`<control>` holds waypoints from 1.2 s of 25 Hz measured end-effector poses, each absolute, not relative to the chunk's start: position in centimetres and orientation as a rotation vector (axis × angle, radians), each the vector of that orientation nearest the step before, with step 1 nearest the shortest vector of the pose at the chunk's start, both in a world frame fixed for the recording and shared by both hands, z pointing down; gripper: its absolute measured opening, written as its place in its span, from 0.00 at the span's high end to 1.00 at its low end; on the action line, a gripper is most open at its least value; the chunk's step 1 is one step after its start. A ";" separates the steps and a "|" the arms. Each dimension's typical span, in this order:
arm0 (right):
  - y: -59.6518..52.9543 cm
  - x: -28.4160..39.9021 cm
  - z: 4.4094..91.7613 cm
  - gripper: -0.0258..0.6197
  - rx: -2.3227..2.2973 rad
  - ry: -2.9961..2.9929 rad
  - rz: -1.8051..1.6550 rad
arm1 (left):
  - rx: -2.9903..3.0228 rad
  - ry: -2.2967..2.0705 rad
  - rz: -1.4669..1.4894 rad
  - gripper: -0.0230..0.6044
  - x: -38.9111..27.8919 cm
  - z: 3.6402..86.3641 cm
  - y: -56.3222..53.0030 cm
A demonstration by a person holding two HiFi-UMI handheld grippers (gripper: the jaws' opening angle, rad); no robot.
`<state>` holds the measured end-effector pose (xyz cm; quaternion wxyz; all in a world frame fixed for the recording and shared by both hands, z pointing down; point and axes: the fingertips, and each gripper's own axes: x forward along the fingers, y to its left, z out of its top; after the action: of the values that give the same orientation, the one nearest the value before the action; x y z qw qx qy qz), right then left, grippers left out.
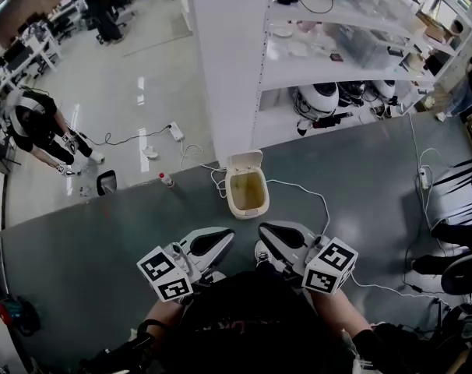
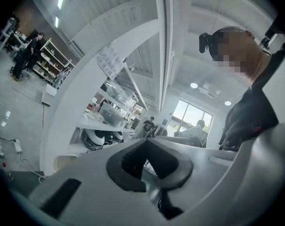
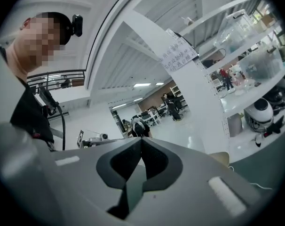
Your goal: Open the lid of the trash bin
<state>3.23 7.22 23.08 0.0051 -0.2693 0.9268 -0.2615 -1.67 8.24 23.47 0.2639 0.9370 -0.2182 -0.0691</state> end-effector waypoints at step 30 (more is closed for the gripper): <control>10.8 -0.6 23.7 0.95 -0.863 2.864 -0.832 | 2.552 -0.512 -0.140 0.96 -4.3 23.7 10.5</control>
<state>-0.61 10.82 23.66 0.0183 -0.2780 0.9223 -0.2678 -4.32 10.50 23.70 0.2642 0.9442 -0.1895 -0.0519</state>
